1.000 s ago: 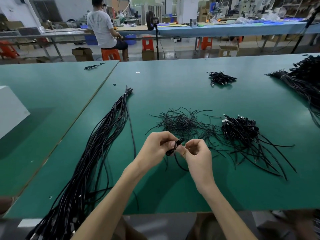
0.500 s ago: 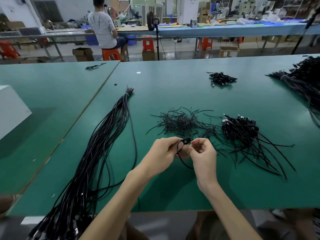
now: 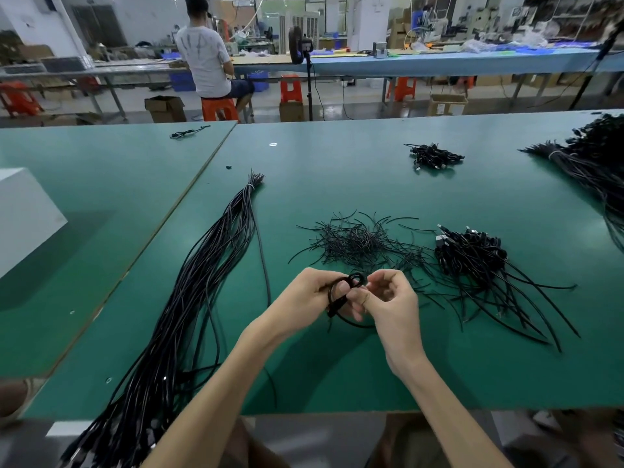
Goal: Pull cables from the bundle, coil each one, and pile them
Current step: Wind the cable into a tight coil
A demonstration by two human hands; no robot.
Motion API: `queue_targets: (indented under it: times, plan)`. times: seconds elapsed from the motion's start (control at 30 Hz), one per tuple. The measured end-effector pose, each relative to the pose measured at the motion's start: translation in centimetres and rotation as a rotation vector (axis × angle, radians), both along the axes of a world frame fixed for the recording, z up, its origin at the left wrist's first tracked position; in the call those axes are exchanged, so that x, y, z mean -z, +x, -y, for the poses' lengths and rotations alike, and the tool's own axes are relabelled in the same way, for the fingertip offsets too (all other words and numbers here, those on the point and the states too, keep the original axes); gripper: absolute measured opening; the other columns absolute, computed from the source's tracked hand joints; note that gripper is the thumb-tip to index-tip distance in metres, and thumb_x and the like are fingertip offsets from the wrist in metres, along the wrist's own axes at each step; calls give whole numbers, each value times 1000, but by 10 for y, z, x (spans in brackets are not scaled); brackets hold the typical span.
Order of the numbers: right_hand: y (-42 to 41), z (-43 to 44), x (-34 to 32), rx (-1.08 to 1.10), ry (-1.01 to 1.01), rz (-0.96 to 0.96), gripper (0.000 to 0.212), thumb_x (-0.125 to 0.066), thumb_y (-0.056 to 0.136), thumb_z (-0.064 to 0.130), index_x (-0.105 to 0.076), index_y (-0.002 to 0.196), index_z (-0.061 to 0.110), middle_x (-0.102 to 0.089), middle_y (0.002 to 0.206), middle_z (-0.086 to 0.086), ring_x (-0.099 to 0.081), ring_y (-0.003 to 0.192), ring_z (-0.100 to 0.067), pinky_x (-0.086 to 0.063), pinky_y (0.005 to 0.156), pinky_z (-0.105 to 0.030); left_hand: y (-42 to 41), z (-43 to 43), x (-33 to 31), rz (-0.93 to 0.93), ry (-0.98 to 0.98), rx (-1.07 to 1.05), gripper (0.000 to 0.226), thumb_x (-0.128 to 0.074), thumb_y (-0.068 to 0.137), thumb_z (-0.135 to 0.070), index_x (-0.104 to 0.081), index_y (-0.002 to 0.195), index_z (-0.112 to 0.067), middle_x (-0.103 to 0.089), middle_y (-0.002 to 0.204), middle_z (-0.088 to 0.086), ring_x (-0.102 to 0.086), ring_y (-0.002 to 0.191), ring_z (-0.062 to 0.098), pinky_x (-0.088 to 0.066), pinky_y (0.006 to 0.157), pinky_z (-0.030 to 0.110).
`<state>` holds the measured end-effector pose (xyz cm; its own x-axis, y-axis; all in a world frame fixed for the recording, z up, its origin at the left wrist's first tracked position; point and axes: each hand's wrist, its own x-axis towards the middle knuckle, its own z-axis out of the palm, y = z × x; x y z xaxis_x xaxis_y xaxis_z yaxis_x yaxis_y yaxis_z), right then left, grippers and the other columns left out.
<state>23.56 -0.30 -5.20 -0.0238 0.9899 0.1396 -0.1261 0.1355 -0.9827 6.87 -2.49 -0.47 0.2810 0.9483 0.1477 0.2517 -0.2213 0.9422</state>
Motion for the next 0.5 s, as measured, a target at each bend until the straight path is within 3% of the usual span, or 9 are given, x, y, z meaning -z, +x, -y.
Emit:
queue_targets:
  times: [0.13,0.27,0.33,0.43,0.5]
  plan:
    - [-1,2,-2,-21,-13,-15,43,-91,59,41,-63,89,31,-61,85,-4,-65,68,-18,-61,68,-51,-2,-5,5,64,-60,-41,37,-55,103,-20,-66,105,15,-72,93,28,-69,90,28,-57,96,51]
    - [-1,2,-1,-14,22,80,45,-90,57,46,-62,91,34,-63,89,1,-63,76,-8,-55,69,-25,-8,-7,8,46,-143,-54,22,-54,102,-4,-66,107,14,-71,89,13,-68,78,14,-56,76,23]
    - [-2,2,-1,-14,31,111,48,-91,59,45,-62,94,29,-64,88,4,-62,79,-9,-55,71,-25,-12,-6,7,69,-188,-48,15,-56,101,-1,-65,106,10,-74,88,14,-72,79,19,-58,78,28]
    - [-4,2,0,-32,23,75,41,-94,69,26,-63,95,22,-63,86,-1,-65,74,-16,-60,62,-33,-15,-7,6,108,-222,-110,16,-63,97,-1,-61,106,12,-69,93,24,-65,87,33,-53,87,46]
    - [-3,2,1,-34,32,80,39,-94,72,22,-62,94,20,-64,82,3,-67,67,-20,-59,61,-33,-14,-8,8,97,-217,-132,12,-65,96,-2,-62,102,9,-71,90,21,-67,81,29,-56,82,40]
